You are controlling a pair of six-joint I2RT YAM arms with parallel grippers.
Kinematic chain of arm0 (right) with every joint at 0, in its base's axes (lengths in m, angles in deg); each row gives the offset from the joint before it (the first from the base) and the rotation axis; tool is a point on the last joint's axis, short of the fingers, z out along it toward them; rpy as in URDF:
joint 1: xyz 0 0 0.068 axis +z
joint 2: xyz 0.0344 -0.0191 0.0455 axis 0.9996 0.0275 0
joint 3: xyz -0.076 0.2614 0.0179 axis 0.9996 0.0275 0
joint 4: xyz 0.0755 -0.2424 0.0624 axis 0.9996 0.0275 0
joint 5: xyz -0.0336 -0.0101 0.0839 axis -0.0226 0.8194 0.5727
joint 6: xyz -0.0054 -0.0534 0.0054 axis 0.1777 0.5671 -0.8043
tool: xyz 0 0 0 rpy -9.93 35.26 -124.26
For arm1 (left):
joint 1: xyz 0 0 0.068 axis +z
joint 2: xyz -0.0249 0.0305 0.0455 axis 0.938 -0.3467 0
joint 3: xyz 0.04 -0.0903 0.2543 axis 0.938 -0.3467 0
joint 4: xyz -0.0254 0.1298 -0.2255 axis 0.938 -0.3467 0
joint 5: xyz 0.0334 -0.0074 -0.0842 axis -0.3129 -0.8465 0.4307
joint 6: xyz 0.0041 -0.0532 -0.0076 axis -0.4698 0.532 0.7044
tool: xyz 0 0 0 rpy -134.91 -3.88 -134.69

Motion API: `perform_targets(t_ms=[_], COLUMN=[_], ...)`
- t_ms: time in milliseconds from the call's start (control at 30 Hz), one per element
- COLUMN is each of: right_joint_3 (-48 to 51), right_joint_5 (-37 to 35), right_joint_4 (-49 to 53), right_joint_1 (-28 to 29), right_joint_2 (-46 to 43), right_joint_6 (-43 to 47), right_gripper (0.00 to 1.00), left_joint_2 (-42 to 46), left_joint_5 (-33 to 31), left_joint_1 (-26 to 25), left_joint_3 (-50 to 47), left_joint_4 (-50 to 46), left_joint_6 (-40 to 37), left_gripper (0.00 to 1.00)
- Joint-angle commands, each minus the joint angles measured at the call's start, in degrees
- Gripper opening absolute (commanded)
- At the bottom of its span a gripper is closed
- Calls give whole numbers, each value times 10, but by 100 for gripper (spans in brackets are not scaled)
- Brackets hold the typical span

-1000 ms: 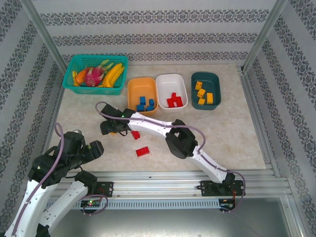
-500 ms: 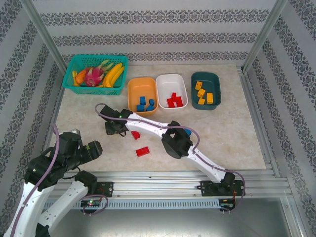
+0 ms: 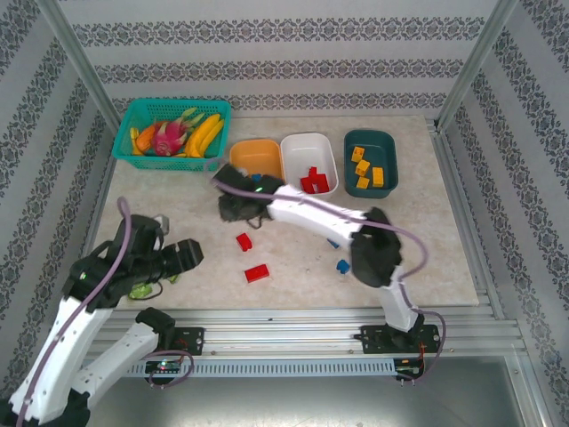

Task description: Sort the legos into containers by color

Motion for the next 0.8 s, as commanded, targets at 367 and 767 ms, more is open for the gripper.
perform_targets(t_ms=[367, 767], right_joint_3=[137, -126], right_joint_5=[33, 7], right_joint_4=[14, 117], right_joint_1=[-399, -510], right_joint_2=[-141, 115], right_joint_6=[113, 120], right_gripper=[25, 24], left_joint_2=[-392, -607], left_joint_5=[75, 140], left_joint_1=[-116, -130], left_joint_3=[148, 336], left_joint_4=[396, 431], left_joint_6=[37, 21], left_gripper=[81, 81])
